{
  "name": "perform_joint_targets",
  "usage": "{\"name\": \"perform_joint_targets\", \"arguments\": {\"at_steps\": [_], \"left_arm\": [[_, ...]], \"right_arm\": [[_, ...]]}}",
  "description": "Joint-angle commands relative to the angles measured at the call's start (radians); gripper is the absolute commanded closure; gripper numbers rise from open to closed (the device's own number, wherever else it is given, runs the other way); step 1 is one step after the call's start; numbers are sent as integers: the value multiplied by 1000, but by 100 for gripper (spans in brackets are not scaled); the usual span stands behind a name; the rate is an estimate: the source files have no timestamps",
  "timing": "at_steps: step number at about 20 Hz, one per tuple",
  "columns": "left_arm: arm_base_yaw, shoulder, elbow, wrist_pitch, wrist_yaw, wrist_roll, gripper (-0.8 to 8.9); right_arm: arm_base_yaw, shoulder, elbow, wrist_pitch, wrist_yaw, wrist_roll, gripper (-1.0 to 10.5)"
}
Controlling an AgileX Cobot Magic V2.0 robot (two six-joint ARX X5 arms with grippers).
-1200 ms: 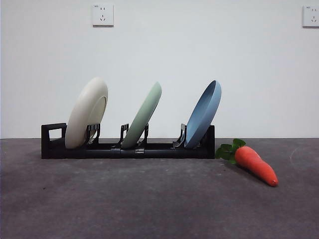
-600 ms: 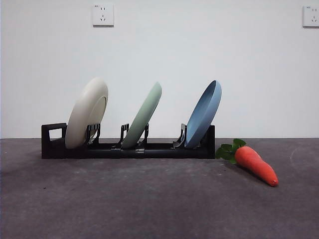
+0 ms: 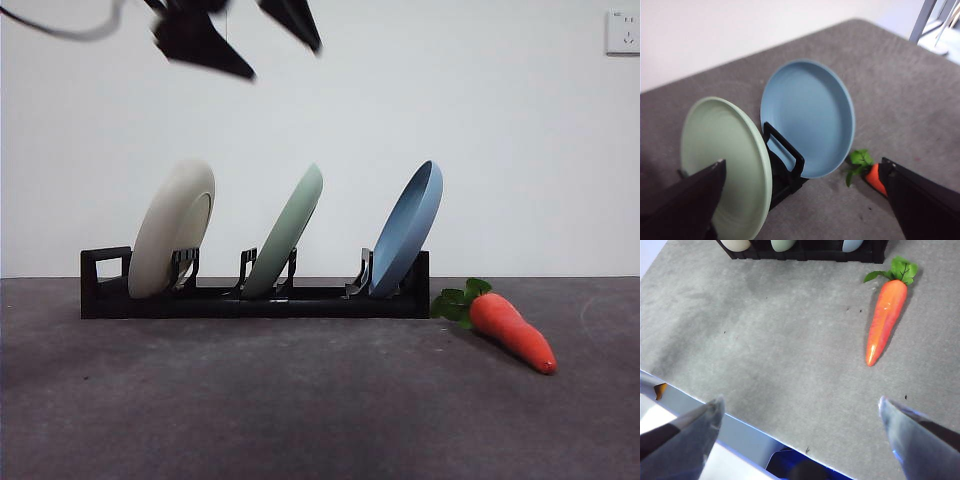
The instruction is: Take the green plate from the plate rack,put the plate on the table,take the carrot from the table,put the carrot in the plate
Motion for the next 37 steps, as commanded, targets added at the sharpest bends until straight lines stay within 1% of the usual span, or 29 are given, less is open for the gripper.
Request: {"name": "perform_joint_targets", "arguments": {"at_steps": [1,4,8,13,14,16,17,18,20,21,23,24,31,33,36,37], "left_arm": [[-5,109,52,23,-21,13,243],[-5,221,98,75,-51,13,243],[-5,307,105,146,-101,13,243],[-5,370,105,171,-103,9,259],[-5,371,105,167,-103,8,312],[-5,371,105,170,-97,8,573],[-5,371,105,169,-91,8,672],[-5,371,105,165,-90,8,723],[-5,371,105,153,-83,8,728],[-5,371,105,150,-64,8,732],[-4,371,105,149,-38,8,807],[-4,371,105,149,-38,8,822],[2,371,106,143,-5,-1,822],[13,367,110,147,22,-34,822],[30,345,111,184,95,-106,822],[34,333,111,189,102,-121,822]], "right_arm": [[1,0,3,1,-2,8,253],[1,-1,3,-1,-2,15,254],[1,0,3,-7,-2,15,254],[1,-1,3,-14,-2,23,254],[1,-1,3,-18,-1,23,254],[1,-1,3,-27,-1,23,254],[1,-1,3,-28,-2,23,254],[1,-1,3,-28,-2,23,254],[1,-1,3,-28,-2,23,254],[1,-1,3,-28,-2,26,254],[1,-1,3,-29,-2,26,254],[1,-1,3,-29,-2,27,254],[1,-1,3,-29,-4,32,254],[1,-1,3,-29,-5,32,254],[1,-1,3,-29,-5,32,254],[2,-1,3,-29,-5,32,254]]}}
